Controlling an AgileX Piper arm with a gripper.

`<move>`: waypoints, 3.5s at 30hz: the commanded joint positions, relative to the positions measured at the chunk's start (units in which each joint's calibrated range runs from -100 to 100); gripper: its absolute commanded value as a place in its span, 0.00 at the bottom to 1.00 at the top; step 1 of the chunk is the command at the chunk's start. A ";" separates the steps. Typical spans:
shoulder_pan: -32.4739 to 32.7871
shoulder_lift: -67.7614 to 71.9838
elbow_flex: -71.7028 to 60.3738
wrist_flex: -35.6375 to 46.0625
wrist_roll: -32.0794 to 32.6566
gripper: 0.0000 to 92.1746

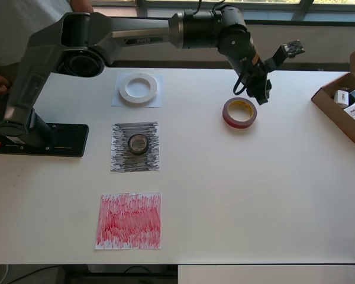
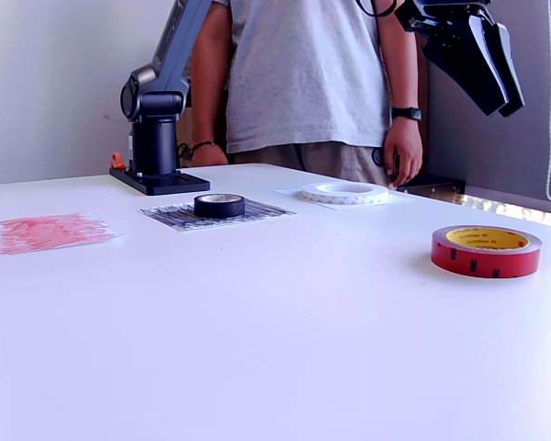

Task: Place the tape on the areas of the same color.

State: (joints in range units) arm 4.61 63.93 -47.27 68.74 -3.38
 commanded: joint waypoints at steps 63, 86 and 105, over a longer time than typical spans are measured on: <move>-1.51 7.82 0.61 13.53 23.85 0.46; -1.12 11.85 0.61 13.53 23.69 0.54; -1.67 11.19 -0.30 13.44 19.84 0.00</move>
State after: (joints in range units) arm 3.37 75.74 -46.47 81.94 19.84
